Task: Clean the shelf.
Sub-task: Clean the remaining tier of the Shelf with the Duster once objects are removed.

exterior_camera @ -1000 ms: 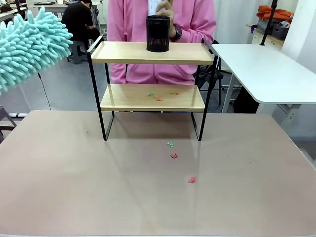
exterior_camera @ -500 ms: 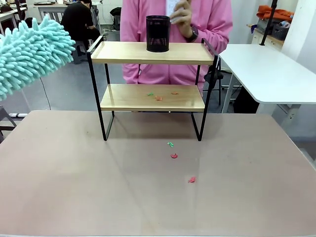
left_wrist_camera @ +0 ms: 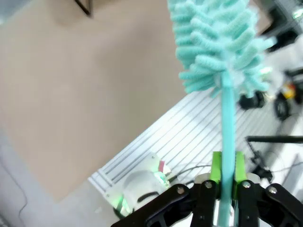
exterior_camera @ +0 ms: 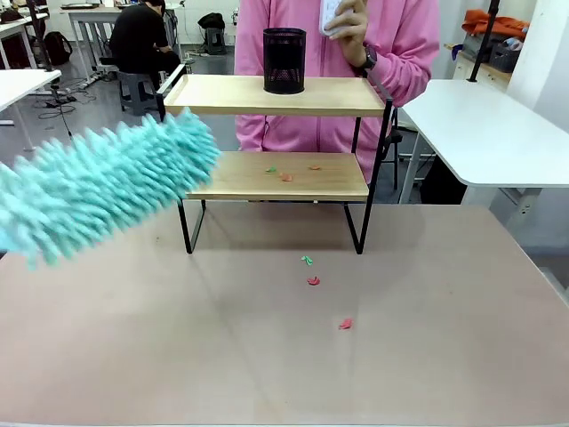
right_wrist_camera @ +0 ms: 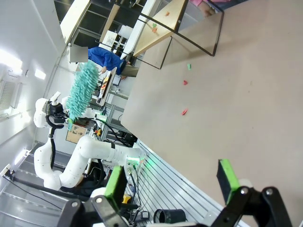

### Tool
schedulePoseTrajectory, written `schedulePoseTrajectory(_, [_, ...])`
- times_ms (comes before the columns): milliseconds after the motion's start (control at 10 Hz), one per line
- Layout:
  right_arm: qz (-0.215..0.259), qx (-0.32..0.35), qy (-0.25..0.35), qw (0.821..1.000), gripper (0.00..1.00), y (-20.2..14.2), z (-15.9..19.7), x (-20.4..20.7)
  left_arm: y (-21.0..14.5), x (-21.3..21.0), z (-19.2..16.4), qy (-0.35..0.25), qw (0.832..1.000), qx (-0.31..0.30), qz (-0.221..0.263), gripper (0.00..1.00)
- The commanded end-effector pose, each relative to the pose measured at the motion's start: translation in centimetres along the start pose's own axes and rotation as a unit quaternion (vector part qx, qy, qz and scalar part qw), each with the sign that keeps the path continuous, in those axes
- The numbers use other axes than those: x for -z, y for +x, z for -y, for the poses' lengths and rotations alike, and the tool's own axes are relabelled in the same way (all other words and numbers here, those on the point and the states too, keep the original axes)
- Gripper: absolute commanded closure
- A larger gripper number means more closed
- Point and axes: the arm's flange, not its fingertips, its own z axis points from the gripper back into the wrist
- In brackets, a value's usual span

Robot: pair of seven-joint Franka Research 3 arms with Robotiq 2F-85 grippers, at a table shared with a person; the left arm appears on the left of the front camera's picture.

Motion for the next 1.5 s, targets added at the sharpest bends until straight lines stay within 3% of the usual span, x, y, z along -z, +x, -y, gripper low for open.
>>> schedulePoseTrajectory(0, [0.009,-0.012,0.007,1.000,0.00,0.3,-0.1,0.0,3.2,4.6,0.7,0.007,0.999,0.001,-0.049,0.88])
schedulePoseTrajectory(100, [0.009,-0.012,0.007,1.000,0.00,0.3,-0.1,0.0,4.9,7.0,0.9,0.030,0.998,-0.009,-0.046,0.88])
schedulePoseTrajectory(400, [0.009,-0.012,0.007,1.000,0.00,0.3,-0.1,0.0,9.0,11.9,1.4,0.094,0.994,-0.034,0.037,0.88])
schedulePoseTrajectory(600, [0.009,-0.012,0.007,1.000,0.00,0.3,-0.1,0.0,11.0,14.3,0.6,0.135,0.988,-0.061,0.050,0.88])
schedulePoseTrajectory(700, [0.009,-0.012,0.007,1.000,0.00,0.3,-0.1,0.0,11.7,14.8,0.4,0.133,0.988,-0.082,0.015,0.88])
schedulePoseTrajectory(800, [0.009,-0.012,0.007,1.000,0.00,0.3,-0.1,0.0,12.1,11.9,1.7,0.123,0.991,-0.041,0.040,0.88])
schedulePoseTrajectory(1100, [0.009,-0.012,0.007,1.000,0.00,0.3,-0.1,0.0,12.7,13.4,1.0,0.137,0.988,-0.056,0.031,0.88])
schedulePoseTrajectory(1200, [0.009,-0.012,0.007,1.000,0.00,0.3,-0.1,0.0,12.3,13.2,0.7,0.190,0.972,-0.108,0.086,0.88])
schedulePoseTrajectory(1300, [0.009,-0.012,0.007,1.000,0.00,0.3,-0.1,0.0,13.1,13.5,0.6,0.196,0.967,-0.115,0.118,0.88])
schedulePoseTrajectory(1400, [0.009,-0.012,0.007,1.000,0.00,0.3,-0.1,0.0,14.3,13.9,0.5,0.193,0.968,-0.109,0.116,0.88])
